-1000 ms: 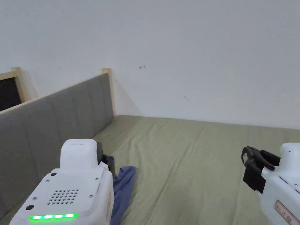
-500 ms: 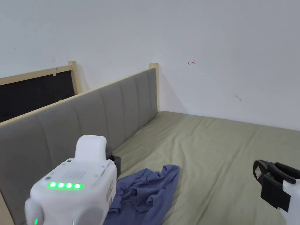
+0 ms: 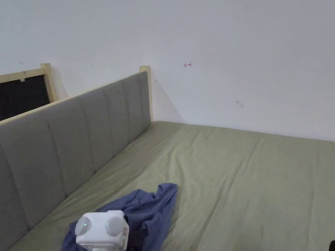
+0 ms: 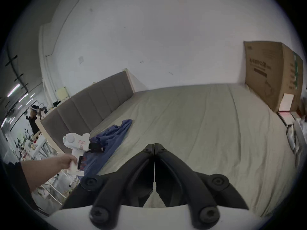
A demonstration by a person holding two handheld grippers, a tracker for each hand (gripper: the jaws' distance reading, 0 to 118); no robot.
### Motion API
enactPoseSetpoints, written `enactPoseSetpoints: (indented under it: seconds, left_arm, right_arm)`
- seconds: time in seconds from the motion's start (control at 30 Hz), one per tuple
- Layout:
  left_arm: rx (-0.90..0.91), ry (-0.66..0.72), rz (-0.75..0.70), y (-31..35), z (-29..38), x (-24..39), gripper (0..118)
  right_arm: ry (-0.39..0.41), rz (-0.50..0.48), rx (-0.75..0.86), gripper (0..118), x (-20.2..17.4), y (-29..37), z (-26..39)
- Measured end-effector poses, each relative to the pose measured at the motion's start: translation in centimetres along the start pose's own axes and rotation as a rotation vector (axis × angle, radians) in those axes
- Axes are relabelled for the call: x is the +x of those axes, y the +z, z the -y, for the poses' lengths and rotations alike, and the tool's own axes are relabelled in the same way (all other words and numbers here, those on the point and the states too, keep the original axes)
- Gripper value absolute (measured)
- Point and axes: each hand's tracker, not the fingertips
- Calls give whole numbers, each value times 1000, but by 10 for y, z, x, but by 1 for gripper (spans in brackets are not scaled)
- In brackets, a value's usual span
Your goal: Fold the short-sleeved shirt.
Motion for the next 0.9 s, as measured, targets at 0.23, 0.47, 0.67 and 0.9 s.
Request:
enactPoseSetpoints:
  seconds: [0.23,0.47,0.67,0.9]
  left_arm:
    - [0,77,38,-16,-1,-7,118]
    - [182,45,54,23,19,-18,2]
    - [308,24,67,71,30,-32,1]
    - [594,46,30,180,16,-59,1]
  right_arm:
    - [-13,38,12,1,1,3,5]
    - [-72,27,38,1,-2,3,-5]
    - [-74,32,29,1,0,4,-3]
    - [-101,23,64,1,9,19,-6]
